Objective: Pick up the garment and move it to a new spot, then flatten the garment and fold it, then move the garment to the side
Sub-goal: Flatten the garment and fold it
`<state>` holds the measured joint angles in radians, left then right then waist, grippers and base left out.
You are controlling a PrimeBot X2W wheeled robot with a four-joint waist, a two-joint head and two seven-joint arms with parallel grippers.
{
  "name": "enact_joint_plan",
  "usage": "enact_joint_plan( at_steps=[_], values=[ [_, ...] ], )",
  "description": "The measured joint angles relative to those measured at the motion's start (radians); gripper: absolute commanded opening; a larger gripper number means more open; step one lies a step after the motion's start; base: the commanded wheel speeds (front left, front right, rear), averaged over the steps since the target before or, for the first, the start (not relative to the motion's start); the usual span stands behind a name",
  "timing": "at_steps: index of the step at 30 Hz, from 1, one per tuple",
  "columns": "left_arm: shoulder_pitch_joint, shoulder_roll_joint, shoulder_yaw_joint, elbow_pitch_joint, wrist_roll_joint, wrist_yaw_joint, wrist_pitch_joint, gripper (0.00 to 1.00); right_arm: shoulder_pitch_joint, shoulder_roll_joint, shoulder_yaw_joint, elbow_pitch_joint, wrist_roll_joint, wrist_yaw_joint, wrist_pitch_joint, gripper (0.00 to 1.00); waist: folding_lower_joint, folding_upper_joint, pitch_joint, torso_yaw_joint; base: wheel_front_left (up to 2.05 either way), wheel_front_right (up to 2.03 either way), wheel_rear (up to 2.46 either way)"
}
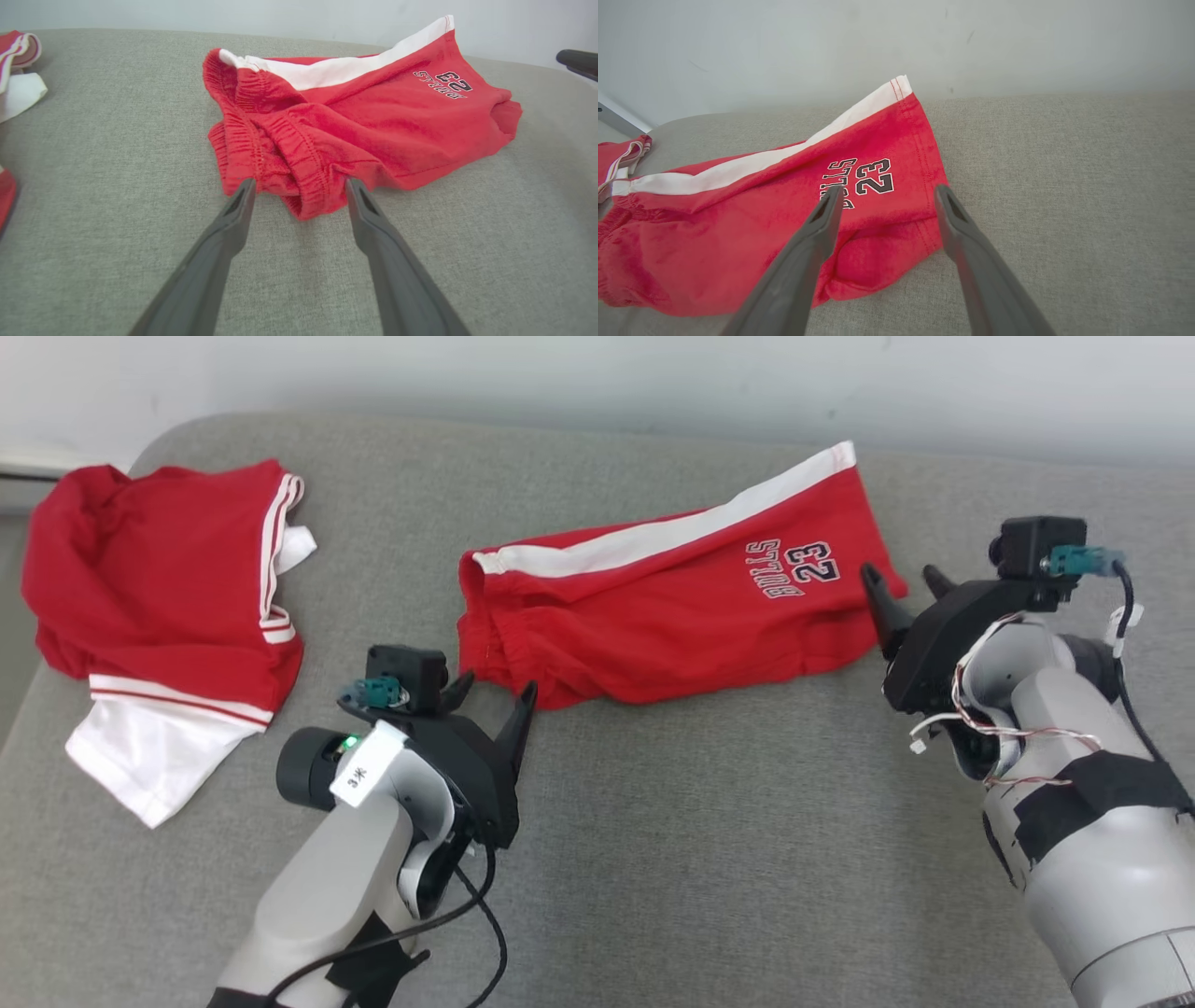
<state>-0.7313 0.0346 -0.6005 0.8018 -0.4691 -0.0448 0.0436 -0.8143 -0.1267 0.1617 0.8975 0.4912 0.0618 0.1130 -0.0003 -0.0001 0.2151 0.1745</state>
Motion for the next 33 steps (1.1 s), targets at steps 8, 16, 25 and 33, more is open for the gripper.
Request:
enact_joint_plan(
  at_steps=[8,16,25,33],
  values=[
    [0.005,0.0,-0.027,0.015,0.014,-0.001,0.009,1.0,0.014,-0.006,-0.013,0.024,0.0,-0.027,-0.003,1.0,0.0,-0.0001,-0.008,-0.03,0.0,0.0,0.0],
    [-0.005,-0.001,-0.033,0.021,0.017,-0.001,0.012,1.0,0.004,-0.007,-0.031,0.039,0.002,-0.041,-0.003,1.0,0.0002,0.0,0.023,-0.025,0.0,0.0,0.0],
    [-0.038,-0.002,-0.053,0.028,0.017,-0.01,0.019,0.68,-0.025,-0.005,-0.035,0.071,0.011,-0.049,-0.001,1.0,0.0003,0.0001,0.06,-0.011,0.0,0.0,0.0],
    [-0.043,-0.002,-0.064,0.036,0.017,-0.018,0.026,0.59,-0.038,0.001,-0.052,0.105,0.041,-0.058,0.011,1.0,0.0003,0.0001,0.082,0.003,0.0,0.0,0.0]
  ],
)
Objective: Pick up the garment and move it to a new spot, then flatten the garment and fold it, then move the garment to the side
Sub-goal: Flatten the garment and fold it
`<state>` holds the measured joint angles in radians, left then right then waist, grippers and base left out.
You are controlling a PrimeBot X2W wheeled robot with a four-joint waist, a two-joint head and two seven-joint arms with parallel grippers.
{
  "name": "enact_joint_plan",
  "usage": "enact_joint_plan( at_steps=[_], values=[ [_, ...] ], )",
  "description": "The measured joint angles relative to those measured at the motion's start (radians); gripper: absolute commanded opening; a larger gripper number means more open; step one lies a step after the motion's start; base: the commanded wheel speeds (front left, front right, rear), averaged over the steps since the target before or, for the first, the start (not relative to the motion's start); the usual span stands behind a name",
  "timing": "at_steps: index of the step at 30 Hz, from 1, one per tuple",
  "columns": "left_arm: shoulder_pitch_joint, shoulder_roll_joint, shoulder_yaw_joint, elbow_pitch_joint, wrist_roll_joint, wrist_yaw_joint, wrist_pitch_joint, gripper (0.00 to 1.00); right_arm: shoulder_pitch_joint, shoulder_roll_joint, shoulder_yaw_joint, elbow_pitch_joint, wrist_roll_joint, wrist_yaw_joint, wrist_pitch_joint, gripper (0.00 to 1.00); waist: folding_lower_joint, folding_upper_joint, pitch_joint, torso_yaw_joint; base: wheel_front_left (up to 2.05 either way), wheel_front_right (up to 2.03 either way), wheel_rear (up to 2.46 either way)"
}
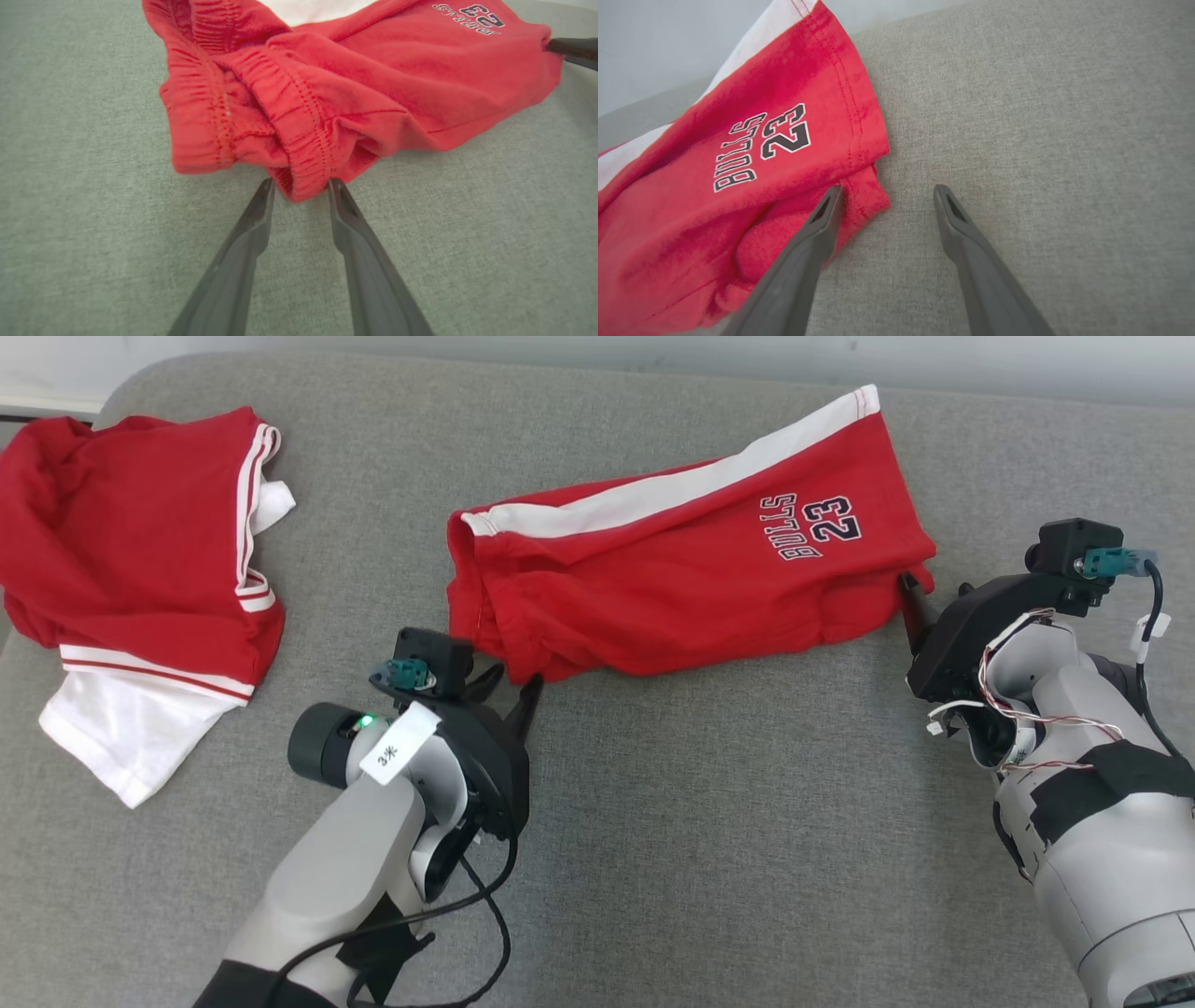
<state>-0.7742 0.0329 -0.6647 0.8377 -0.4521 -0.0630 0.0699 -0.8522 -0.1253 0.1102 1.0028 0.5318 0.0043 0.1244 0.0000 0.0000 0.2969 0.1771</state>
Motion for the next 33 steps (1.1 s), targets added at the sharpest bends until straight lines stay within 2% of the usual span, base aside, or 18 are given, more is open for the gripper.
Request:
enact_joint_plan(
  at_steps=[1,2,3,4,5,7,8,9,10,22,27,33],
  values=[
    [-0.005,0.0,-0.002,0.001,0.0,0.0,0.0,0.59,-0.001,0.001,-0.002,0.002,0.004,0.0,0.002,0.93,0.0,0.0001,0.003,0.002,0.0,0.0,0.0],
    [-0.015,0.0,-0.002,0.001,0.0,0.0,0.0,0.55,-0.005,0.003,-0.004,0.007,0.005,0.0,0.009,0.79,0.0,0.0001,0.008,0.005,0.0,0.0,0.0],
    [-0.017,-0.001,-0.003,0.001,0.0,0.0,0.0,0.53,-0.009,0.005,-0.006,0.013,0.008,0.0,0.011,0.55,0.0001,0.0001,0.011,0.006,0.0,0.0,0.0],
    [-0.017,-0.001,-0.003,0.002,0.0,0.0,0.0,0.52,-0.016,0.007,-0.006,0.02,0.013,0.0,0.018,0.47,0.0,0.0001,0.014,0.007,0.0,0.0,0.0],
    [-0.017,-0.002,-0.004,0.005,0.0,-0.001,0.0,0.5,-0.022,0.009,-0.006,0.024,0.013,0.0,0.02,0.46,0.0001,0.0001,0.016,0.009,0.0,0.0,0.0],
    [-0.018,-0.001,-0.007,0.012,0.0,-0.008,0.0,0.45,-0.025,0.012,-0.004,0.031,0.013,0.0,0.026,0.3,0.0001,0.0001,0.018,0.01,0.0,0.0,0.0],
    [-0.018,-0.001,-0.009,0.014,0.0,-0.008,0.0,0.38,-0.025,0.013,-0.003,0.033,0.013,0.0,0.027,0.18,0.0,0.0001,0.018,0.01,0.0,0.0,0.0],
    [-0.018,-0.001,-0.011,0.015,0.0,-0.009,0.0,0.07,-0.026,0.013,-0.003,0.035,0.013,0.0,0.027,0.05,0.0,0.0001,0.019,0.01,0.0,0.0,0.0],
    [-0.019,-0.001,-0.014,0.016,0.0,-0.009,0.0,0.0,-0.028,0.013,-0.002,0.038,0.013,0.0,0.03,0.0,0.0,0.0001,0.019,0.01,0.0,0.0,0.0],
    [-0.029,-0.001,-0.03,0.039,-0.007,-0.031,-0.002,0.0,-0.038,0.016,0.0,0.081,0.015,0.006,0.03,0.0,0.0,0.0001,-0.009,0.001,0.0,0.0,0.0],
    [-0.025,0.005,-0.039,0.054,-0.011,-0.044,-0.01,0.0,-0.03,0.017,-0.005,0.096,0.028,0.028,0.016,0.0,0.0,0.0001,-0.035,-0.002,0.0,0.0,0.0],
    [0.049,0.049,-0.08,0.058,-0.016,-0.062,-0.019,0.0,0.055,0.024,-0.025,0.104,0.061,0.058,-0.021,0.0,0.0,0.0001,-0.092,-0.007,0.0,0.0,0.0]
  ],
)
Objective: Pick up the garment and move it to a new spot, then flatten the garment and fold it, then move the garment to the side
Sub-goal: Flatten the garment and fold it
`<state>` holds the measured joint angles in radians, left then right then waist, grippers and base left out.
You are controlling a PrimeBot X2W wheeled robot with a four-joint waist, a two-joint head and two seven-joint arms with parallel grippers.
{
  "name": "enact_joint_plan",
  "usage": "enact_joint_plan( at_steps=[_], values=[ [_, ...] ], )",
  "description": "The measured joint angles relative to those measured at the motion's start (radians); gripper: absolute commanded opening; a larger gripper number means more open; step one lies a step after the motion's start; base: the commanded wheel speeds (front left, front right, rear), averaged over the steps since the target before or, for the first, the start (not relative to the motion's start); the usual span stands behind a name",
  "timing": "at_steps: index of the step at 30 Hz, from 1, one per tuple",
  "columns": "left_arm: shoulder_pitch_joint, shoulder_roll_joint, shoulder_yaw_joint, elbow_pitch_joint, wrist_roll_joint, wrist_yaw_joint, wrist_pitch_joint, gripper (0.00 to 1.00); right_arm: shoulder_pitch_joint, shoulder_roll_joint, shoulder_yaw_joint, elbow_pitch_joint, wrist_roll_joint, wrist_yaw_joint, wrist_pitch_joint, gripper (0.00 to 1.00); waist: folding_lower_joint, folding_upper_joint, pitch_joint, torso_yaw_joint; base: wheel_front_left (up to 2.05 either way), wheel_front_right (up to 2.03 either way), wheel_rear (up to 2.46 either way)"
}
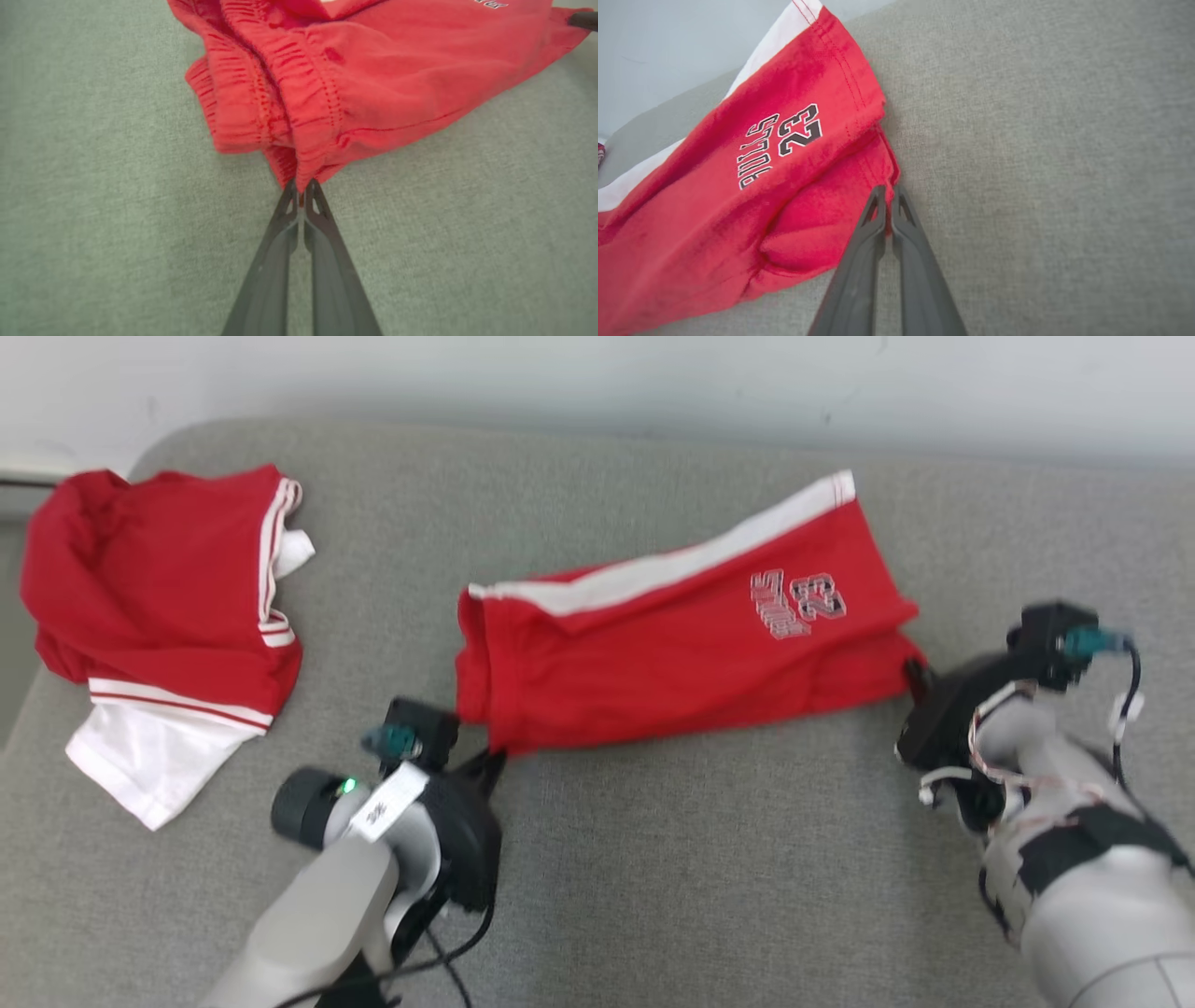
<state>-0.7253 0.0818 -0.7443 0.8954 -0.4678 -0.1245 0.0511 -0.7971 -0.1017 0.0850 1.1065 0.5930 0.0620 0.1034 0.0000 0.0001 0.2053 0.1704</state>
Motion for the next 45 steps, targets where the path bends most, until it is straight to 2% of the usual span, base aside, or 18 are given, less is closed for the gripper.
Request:
enact_joint_plan(
  at_steps=[6,13,20,28,29,30,31,32,38,42,45],
  values=[
    [0.103,0.053,-0.029,-0.015,-0.037,-0.008,-0.018,0.0,0.135,0.018,-0.019,-0.005,0.034,0.028,-0.035,0.0,-0.0001,0.0,-0.075,-0.01,0.0,0.0,0.0],
    [0.249,0.144,-0.105,-0.12,-0.109,-0.008,-0.048,0.0,0.281,0.042,-0.028,-0.056,0.077,0.052,-0.088,0.0,-0.0002,-0.0001,-0.169,-0.043,0.0,0.0,0.0],
    [0.348,0.216,-0.146,-0.247,-0.17,-0.008,-0.043,0.0,0.489,0.05,-0.036,-0.165,0.125,0.057,-0.139,0.0,-0.0002,-0.0002,-0.246,-0.116,0.0,0.0,0.0],
    [0.36,0.26,-0.141,-0.293,-0.193,-0.008,-0.003,0.0,0.596,0.053,0.005,-0.277,0.152,0.061,-0.137,0.0,-0.0001,-0.0002,-0.273,-0.181,0.0,0.0,0.0],
    [0.36,0.26,-0.141,-0.293,-0.193,-0.008,-0.003,0.0,0.596,0.053,0.005,-0.277,0.152,0.061,-0.137,0.21,-0.0001,-0.0002,-0.273,-0.181,0.0,0.0,0.0],
    [0.367,0.263,-0.139,-0.296,-0.194,-0.008,0.006,0.23,0.607,0.053,0.013,-0.293,0.155,0.061,-0.13,1.0,-0.0001,-0.0002,-0.274,-0.186,0.0,0.0,0.0],
    [0.375,0.264,-0.14,-0.297,-0.197,-0.008,0.018,0.76,0.619,0.053,0.018,-0.306,0.157,0.061,-0.124,1.0,-0.0001,-0.0002,-0.275,-0.19,0.0,0.0,0.0],
    [0.385,0.264,-0.14,-0.3,-0.202,-0.008,0.03,1.0,0.63,0.053,0.023,-0.317,0.163,0.061,-0.12,1.0,-0.0001,-0.0001,-0.275,-0.193,0.0,0.0,0.0],
    [0.416,0.271,-0.127,-0.328,-0.233,0.008,0.053,1.0,0.675,0.053,0.053,-0.402,0.189,0.061,-0.119,1.0,0.0,-0.0001,-0.282,-0.189,0.0,0.0,0.0],
    [0.451,0.276,-0.067,-0.371,-0.249,0.068,-0.002,1.0,0.7,0.053,0.053,-0.47,0.166,0.061,-0.161,1.0,0.0,-0.0002,-0.298,-0.182,0.0,0.0,0.0],
    [0.493,0.275,-0.003,-0.418,-0.261,0.136,-0.085,1.0,0.721,0.05,0.051,-0.527,0.127,0.05,-0.206,1.0,0.0,-0.0002,-0.314,-0.177,0.0,0.0,0.0]
  ],
)
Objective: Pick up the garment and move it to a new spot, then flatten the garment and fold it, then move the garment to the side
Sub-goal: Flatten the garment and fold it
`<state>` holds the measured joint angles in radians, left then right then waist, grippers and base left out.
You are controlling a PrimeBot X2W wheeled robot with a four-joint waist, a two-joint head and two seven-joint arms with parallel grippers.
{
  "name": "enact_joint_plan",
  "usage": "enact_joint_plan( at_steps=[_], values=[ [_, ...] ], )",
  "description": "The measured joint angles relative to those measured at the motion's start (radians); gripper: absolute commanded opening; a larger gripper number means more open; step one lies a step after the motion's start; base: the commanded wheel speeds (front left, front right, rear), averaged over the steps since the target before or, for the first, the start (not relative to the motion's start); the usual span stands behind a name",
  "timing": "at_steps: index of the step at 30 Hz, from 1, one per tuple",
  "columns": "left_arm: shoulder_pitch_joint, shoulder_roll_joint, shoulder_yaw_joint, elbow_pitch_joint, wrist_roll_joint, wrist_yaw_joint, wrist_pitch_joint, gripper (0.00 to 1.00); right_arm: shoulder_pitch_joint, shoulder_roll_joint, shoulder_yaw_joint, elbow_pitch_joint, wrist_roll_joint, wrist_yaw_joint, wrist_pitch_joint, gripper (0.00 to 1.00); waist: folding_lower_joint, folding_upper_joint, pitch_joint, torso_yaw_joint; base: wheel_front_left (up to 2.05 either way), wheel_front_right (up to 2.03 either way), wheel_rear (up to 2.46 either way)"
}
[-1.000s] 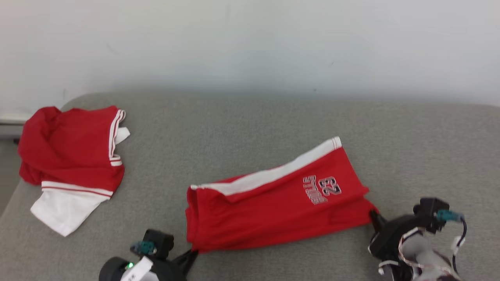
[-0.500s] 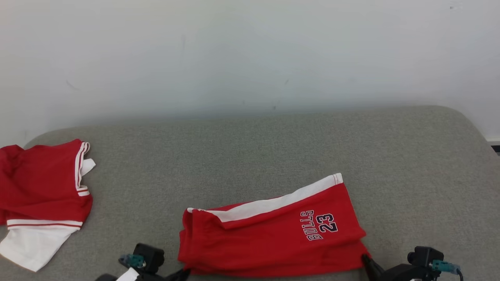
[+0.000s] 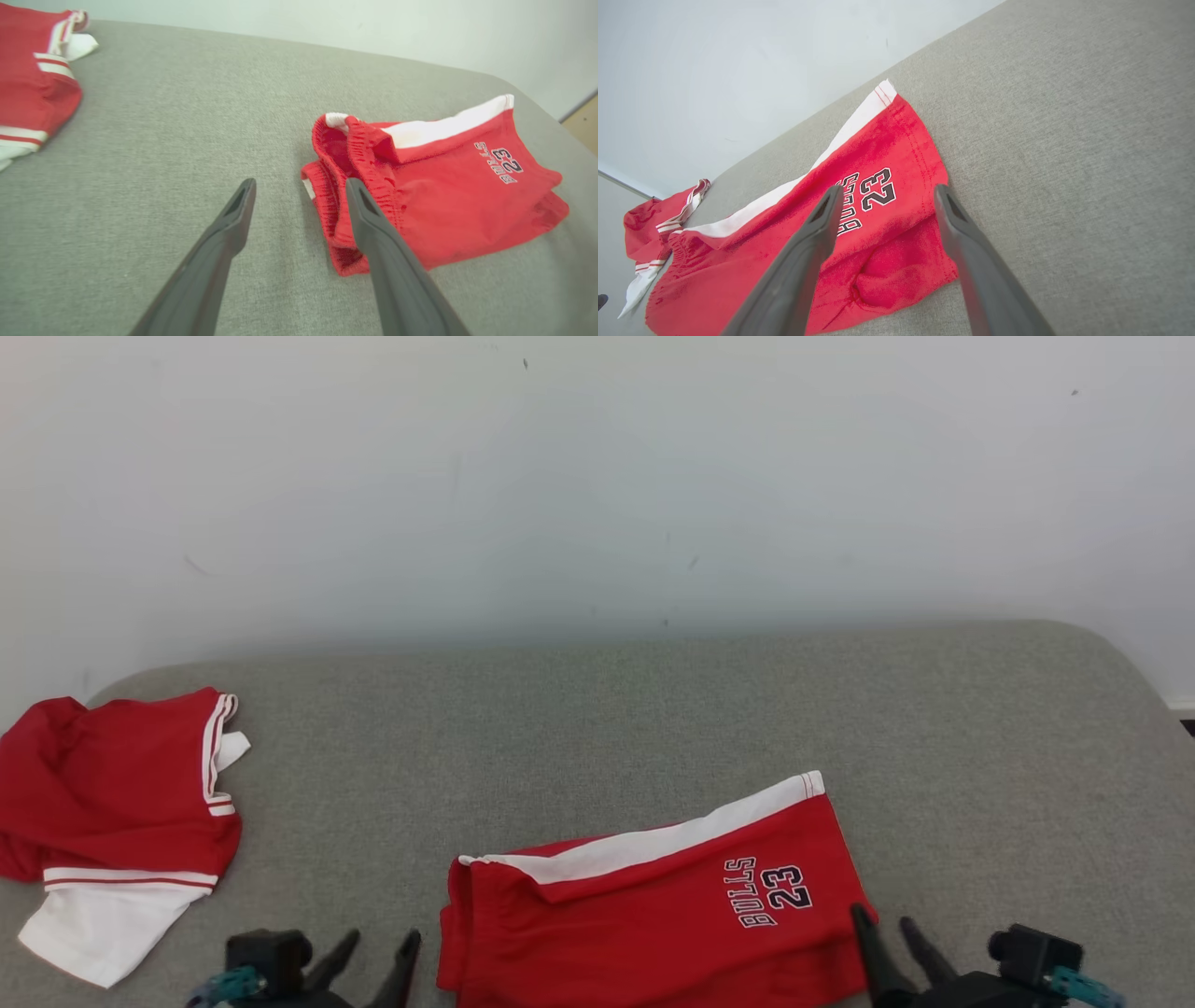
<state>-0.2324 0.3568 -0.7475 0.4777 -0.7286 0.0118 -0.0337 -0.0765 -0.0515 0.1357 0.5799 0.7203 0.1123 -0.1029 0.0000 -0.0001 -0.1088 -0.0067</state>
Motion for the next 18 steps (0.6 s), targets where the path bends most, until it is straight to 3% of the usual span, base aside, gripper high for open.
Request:
enact_joint_plan(
  at_steps=[4,5,8,18],
  values=[
    [0.035,-0.001,0.071,-0.068,0.002,0.1,-0.122,1.0,0.035,-0.034,-0.012,-0.076,-0.045,-0.035,-0.069,1.0,0.0,0.0,-0.023,0.005,0.0,0.0,0.0],
    [0.046,-0.001,0.082,-0.082,0.008,0.108,-0.146,1.0,0.041,-0.043,-0.01,-0.093,-0.062,-0.04,-0.08,1.0,0.0,0.0,-0.029,0.005,0.0,0.0,0.0],
    [0.088,-0.002,0.117,-0.116,0.018,0.113,-0.211,1.0,0.05,-0.052,0.0,-0.144,-0.1,-0.052,-0.105,1.0,-0.0001,0.0,-0.043,0.003,0.0,0.0,0.0],
    [0.145,0.016,0.232,-0.195,0.073,0.113,-0.213,1.0,0.052,-0.083,0.033,-0.275,-0.169,-0.07,-0.11,1.0,0.0,0.0001,-0.073,-0.03,0.0,0.0,0.0]
  ],
)
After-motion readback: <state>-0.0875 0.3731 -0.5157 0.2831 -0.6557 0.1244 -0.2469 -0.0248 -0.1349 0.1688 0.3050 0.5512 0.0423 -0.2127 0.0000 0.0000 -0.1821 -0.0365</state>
